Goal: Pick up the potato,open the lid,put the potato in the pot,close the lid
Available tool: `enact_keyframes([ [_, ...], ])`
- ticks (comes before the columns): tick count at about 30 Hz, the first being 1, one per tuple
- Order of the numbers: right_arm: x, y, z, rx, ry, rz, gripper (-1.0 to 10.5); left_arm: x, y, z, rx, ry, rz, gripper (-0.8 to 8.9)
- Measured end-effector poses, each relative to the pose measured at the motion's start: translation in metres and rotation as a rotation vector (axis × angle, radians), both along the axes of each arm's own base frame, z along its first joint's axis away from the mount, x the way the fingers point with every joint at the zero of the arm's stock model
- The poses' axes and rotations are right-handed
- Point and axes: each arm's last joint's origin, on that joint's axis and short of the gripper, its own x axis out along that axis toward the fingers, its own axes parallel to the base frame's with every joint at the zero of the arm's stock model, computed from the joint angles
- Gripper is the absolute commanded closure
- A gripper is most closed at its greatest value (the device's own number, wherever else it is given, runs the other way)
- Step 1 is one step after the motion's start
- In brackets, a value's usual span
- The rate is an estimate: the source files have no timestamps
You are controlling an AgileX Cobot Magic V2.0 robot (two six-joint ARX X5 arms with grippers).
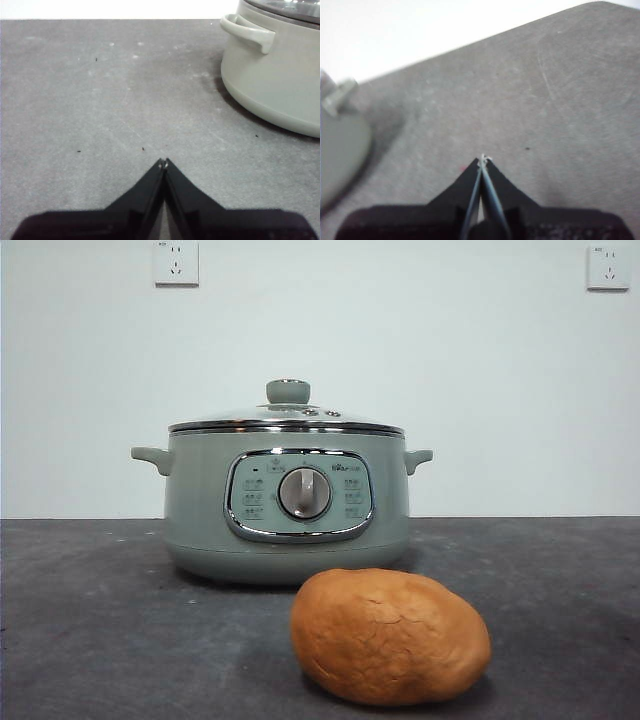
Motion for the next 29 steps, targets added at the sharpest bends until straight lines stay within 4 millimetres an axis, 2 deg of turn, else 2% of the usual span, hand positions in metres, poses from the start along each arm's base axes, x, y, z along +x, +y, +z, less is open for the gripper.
enact_keyframes([
  [2,0.0,0.0,0.003,0.059,-0.009,0.005,9.5,0.0,0.0,0.007,-0.004,-0.002,0.001,8.17],
  [6,-0.003,0.001,0.019,0.143,-0.048,0.015,9.5,0.003,0.0,0.037,-0.008,-0.043,0.001,8.17],
  [11,-0.005,0.002,0.047,0.185,-0.087,0.063,9.5,0.01,-0.001,0.075,-0.014,-0.063,-0.01,8.17],
  [17,-0.003,0.005,0.088,0.202,-0.087,0.153,9.5,0.023,-0.004,0.119,-0.05,0.001,-0.082,8.17],
  [24,0.015,0.01,0.129,0.173,0.11,0.265,9.5,0.043,-0.008,0.154,-0.096,0.158,-0.192,8.17],
  [29,0.036,0.016,0.15,0.105,0.296,0.415,9.4,0.059,-0.014,0.159,-0.156,0.308,-0.343,8.17],
])
